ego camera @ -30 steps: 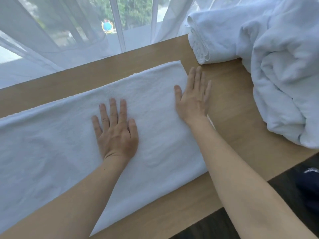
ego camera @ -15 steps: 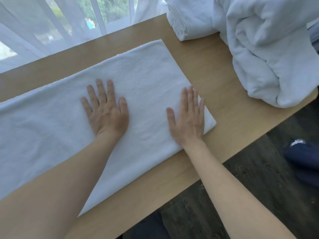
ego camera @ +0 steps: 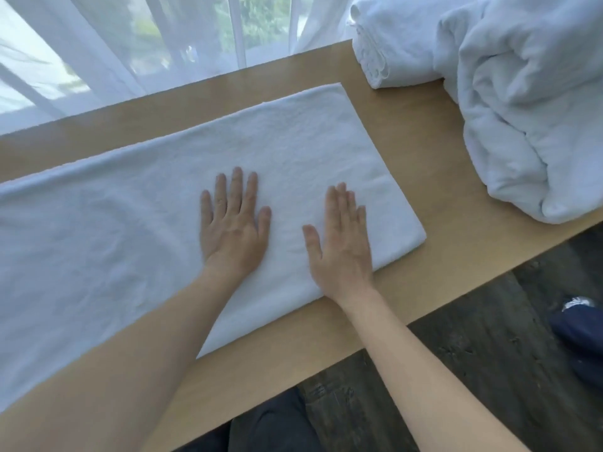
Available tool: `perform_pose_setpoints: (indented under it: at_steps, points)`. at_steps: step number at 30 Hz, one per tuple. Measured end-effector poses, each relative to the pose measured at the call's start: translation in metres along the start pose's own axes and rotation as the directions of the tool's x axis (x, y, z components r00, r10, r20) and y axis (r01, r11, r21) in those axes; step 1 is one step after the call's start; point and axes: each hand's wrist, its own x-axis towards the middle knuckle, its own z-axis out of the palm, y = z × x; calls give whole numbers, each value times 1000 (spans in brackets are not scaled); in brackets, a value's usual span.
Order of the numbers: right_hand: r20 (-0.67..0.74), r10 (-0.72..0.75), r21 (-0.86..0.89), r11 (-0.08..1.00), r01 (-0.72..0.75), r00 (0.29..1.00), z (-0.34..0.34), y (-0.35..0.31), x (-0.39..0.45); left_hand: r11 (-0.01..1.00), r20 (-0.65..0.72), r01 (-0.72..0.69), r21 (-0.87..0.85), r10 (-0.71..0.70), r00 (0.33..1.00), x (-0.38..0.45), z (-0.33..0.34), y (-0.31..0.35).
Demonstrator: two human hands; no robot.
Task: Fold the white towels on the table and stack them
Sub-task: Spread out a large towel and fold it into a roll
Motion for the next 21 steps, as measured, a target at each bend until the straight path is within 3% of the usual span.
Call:
perform_pose_setpoints:
  at_steps: [4, 7, 9, 11, 16, 18, 21]
  points:
    - [113, -257, 255, 941, 222, 960, 49, -96, -8, 994, 24, -2, 109, -1, 1000, -61, 5, -27]
    - [183, -324, 103, 945, 309, 928, 68, -106, -7, 993, -14, 102, 61, -101, 995, -91, -1, -78]
    - [186, -297, -41, 950, 310, 936, 75, -106, -9, 976, -51, 218, 22, -217, 975, -103, -8, -117]
    - [178, -242, -68, 964, 257, 954, 79, -120, -10, 956, -70, 294, 0, -293, 953, -109, -13, -146]
    - [197, -259, -7, 964, 266, 945, 111, -195, -27, 980, -56, 198, -23, -199, 978, -109, -16, -173]
    - [215, -183, -59, 978, 199, 959, 128, -219, -40, 981, -60, 192, 5, -191, 980, -112, -17, -189]
    - [203, -190, -165, 960, 225, 961, 144, -237, -55, 966, -80, 259, 4, -258, 963, -113, -23, -212]
